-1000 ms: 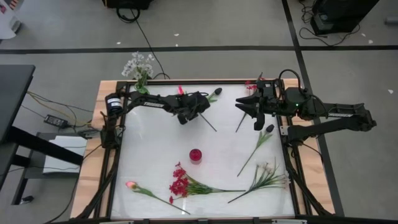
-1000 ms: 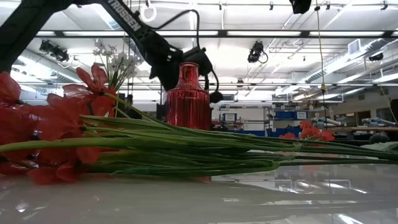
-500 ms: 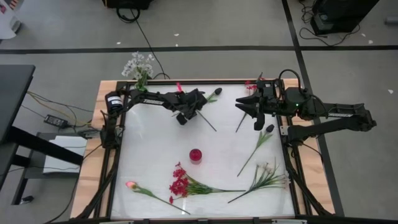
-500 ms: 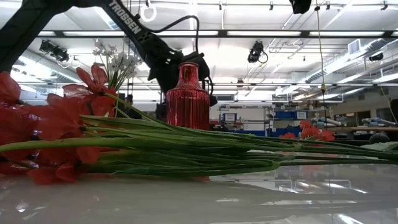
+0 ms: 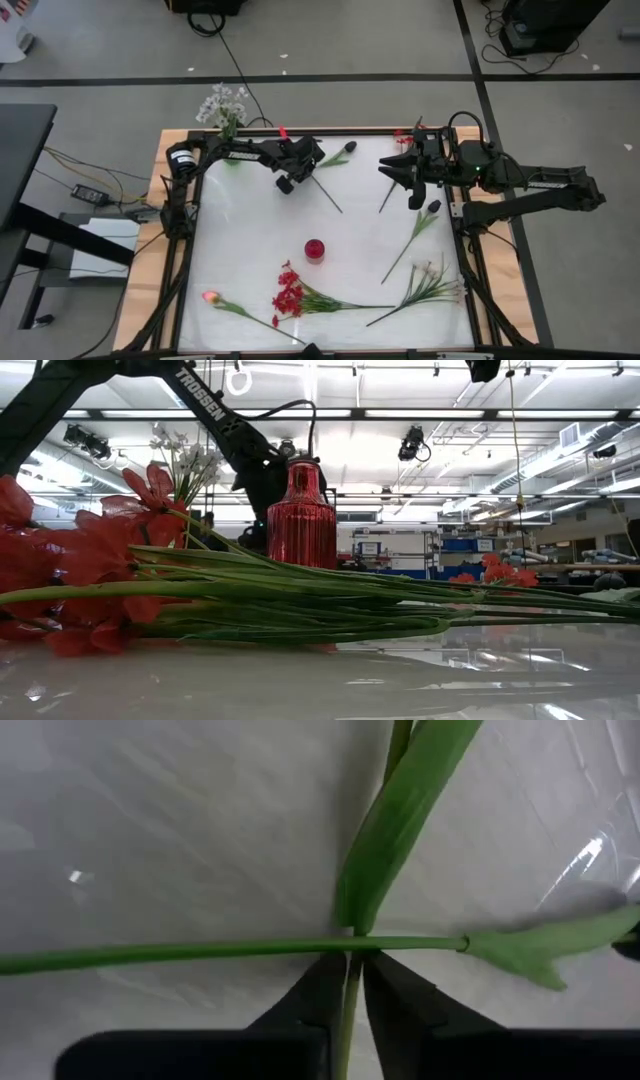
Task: Sort flowers into vase by color
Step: Put the top pink flowers into the green flower vase
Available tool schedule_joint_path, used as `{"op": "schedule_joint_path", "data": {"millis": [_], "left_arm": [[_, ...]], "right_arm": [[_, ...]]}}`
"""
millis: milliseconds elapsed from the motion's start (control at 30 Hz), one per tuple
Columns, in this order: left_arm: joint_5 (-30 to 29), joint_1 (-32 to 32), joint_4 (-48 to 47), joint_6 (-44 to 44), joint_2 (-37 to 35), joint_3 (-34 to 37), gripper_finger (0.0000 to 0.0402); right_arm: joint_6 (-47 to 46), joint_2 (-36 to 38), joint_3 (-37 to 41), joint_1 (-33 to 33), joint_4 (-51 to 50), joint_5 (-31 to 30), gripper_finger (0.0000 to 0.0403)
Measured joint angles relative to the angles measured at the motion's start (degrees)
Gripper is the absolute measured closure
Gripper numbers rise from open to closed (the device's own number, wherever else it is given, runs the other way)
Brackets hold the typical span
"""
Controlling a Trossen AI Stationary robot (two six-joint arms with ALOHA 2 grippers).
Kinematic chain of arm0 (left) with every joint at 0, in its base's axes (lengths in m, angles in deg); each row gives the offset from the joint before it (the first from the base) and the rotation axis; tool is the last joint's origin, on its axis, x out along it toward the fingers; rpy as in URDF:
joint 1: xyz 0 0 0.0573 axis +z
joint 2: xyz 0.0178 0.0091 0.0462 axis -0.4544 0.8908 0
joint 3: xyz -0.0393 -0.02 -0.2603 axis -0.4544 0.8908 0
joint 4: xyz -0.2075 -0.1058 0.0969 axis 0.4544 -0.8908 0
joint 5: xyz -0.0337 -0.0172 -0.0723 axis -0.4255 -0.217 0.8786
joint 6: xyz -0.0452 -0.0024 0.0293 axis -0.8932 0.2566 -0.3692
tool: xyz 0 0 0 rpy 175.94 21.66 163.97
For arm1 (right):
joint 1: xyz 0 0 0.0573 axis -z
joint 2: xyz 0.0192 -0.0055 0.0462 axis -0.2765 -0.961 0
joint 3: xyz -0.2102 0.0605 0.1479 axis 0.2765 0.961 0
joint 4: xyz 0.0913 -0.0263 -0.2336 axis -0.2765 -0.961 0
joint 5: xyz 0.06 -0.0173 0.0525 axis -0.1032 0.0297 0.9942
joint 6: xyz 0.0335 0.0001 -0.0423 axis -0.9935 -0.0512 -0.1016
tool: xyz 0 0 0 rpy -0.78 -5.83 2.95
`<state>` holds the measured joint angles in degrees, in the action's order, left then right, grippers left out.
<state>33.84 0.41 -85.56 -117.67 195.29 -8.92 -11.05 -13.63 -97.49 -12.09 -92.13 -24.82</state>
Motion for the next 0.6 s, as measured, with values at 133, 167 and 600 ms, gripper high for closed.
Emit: {"op": "schedule_joint_path", "data": {"millis": [133, 167, 600], "left_arm": [[0.9, 0.7, -0.5, 1.7, 0.1, 0.0, 0.0371], [1.1, 0.8, -0.9, 2.4, 0.1, 0.0, 0.0375], [18.0, 1.5, 1.3, 16.5, -0.8, 0.4, 0.0399]], "right_arm": [[0.0, 0.0, 0.0, 0.0, 0.0, 0.0, 0.0290], [0.0, 0.0, 0.0, 0.0, 0.0, 0.0, 0.0290], [0.0, 0.0, 0.0, 0.0, 0.0, 0.0, 0.0290]]}}
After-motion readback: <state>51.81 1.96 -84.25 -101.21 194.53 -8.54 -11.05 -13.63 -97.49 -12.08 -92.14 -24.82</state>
